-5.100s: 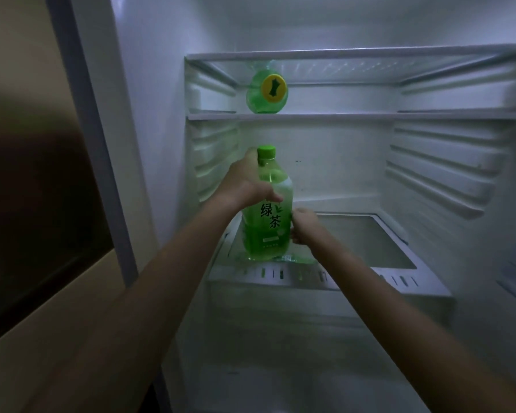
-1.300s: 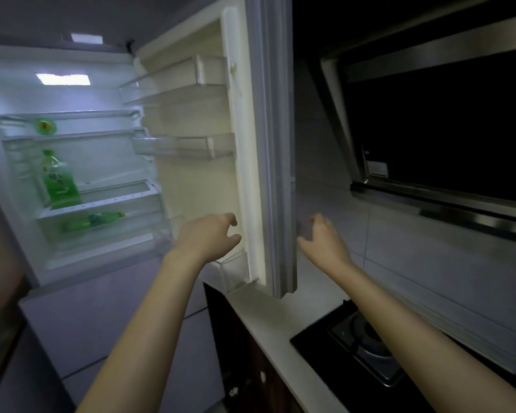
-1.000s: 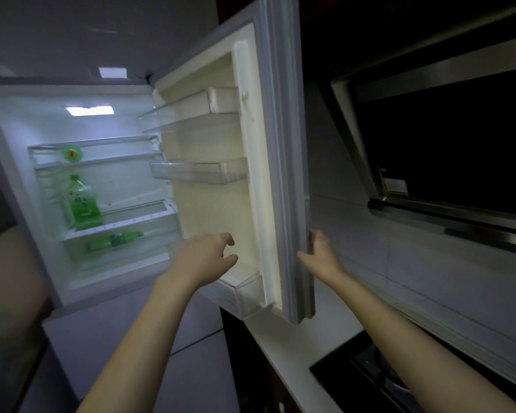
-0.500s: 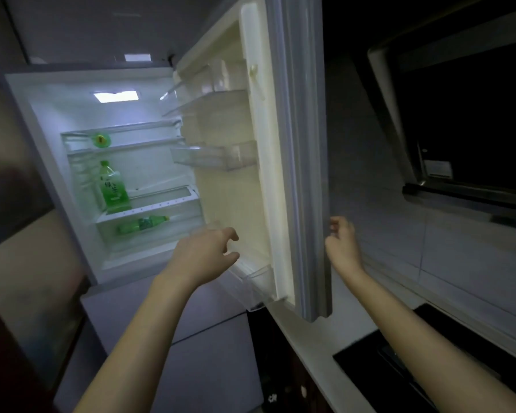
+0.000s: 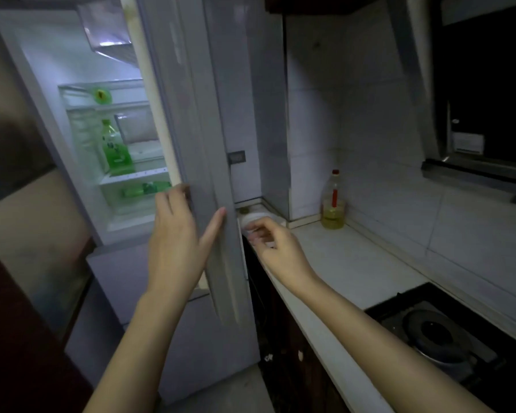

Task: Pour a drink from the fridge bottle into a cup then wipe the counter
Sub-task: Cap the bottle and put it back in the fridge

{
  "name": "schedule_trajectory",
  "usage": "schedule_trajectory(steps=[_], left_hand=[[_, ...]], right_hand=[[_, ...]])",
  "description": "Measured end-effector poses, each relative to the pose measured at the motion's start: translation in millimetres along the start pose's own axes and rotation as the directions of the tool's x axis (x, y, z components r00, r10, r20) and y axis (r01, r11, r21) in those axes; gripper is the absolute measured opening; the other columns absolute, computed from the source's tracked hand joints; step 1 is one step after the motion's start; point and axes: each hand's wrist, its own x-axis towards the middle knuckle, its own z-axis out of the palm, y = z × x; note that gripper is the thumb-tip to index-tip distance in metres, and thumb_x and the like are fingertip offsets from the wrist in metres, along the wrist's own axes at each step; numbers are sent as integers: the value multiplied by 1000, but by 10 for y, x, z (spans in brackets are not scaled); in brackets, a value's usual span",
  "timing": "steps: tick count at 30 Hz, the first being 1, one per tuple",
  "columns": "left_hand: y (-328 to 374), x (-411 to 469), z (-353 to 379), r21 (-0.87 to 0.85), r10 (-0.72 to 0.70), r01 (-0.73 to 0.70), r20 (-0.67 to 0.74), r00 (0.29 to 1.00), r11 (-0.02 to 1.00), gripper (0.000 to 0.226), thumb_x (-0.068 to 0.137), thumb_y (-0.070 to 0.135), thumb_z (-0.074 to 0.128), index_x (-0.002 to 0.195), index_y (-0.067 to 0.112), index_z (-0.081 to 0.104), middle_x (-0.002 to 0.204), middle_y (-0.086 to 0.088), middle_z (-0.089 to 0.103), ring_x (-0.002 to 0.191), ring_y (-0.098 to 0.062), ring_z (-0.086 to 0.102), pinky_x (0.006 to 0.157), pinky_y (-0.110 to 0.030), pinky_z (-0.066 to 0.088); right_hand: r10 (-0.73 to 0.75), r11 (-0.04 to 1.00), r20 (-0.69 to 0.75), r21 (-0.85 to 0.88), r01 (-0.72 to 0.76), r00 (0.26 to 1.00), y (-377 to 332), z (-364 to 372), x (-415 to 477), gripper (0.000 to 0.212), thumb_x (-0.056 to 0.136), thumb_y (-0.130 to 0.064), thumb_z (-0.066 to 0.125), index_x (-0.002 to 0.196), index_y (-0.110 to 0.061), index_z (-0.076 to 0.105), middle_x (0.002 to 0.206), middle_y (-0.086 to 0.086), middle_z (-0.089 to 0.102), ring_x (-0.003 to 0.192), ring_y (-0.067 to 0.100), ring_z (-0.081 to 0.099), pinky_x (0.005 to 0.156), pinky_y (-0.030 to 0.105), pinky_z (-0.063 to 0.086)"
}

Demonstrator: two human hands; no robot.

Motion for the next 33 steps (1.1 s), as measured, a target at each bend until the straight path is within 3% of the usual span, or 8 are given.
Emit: schedule_trajectory(steps=[4,8,11,16,19,24,30,33], left_hand=[[-264,20,-151,113,-105,111,-51,993,987,83,85,53,66,138,-3,35,123,-20,42,108,-37,52,84,-46,51],[-610,-27,-324,118,-76,90,-120,990,989,78,87,37,71,144,3,31,125,-19,41,109,-33,53,88,-40,52],[-979,2,-407,77,-90,95,-74,993,992,64,91,30,67,141,5,37,124,-13,47,111,-27,52,89,-38,50],[-1725,247,-637,-37,-155,152,-64,986,988,59,89,23,69,138,9,40,121,-10,54,100,-16,55,81,-28,47],[-2242,451,-757,-92,-234,231,-20,972,969,55,88,20,68,136,15,41,111,-9,54,90,-17,56,78,-34,53],[-2906,823,-801,-80,-365,365,6,931,928,55,90,8,64,138,14,39,123,-15,55,109,-29,58,93,-44,53],[-3497,1176,-710,-135,-465,465,30,885,875,51,90,0,60,134,16,41,126,-10,55,114,-23,58,96,-45,53],[-3678,1313,-657,-117,-485,485,24,874,867,49,90,-1,58,134,14,42,129,-10,54,116,-22,57,98,-43,52]], right_hand=[[-68,990,215,-107,93,974,-57,370,9,46,85,0,53,127,-17,54,123,0,54,108,11,54,91,23,46],[-165,951,358,-190,245,919,-111,855,96,56,88,-11,59,140,-17,39,137,0,46,123,11,45,103,28,41],[-199,938,366,-197,285,909,-131,1267,219,55,88,-12,59,139,-15,37,137,1,44,124,14,45,103,36,43],[-241,895,371,-271,353,897,-121,1939,492,52,86,-11,58,134,-18,39,133,0,46,122,16,47,98,39,47],[-282,831,415,-345,437,865,-183,2349,747,50,84,-10,56,131,-17,42,127,1,48,116,21,50,90,43,49],[-266,777,385,-457,433,884,-309,2936,1059,58,84,-11,58,138,-20,39,131,3,41,113,26,49,82,41,51],[-208,700,475,-539,469,855,-343,3412,1391,70,83,-15,60,145,-23,29,148,6,28,126,30,41,95,41,46],[-181,655,457,-605,453,871,-338,3573,1618,69,81,-12,60,144,-19,31,145,6,31,123,33,42,93,42,45]])
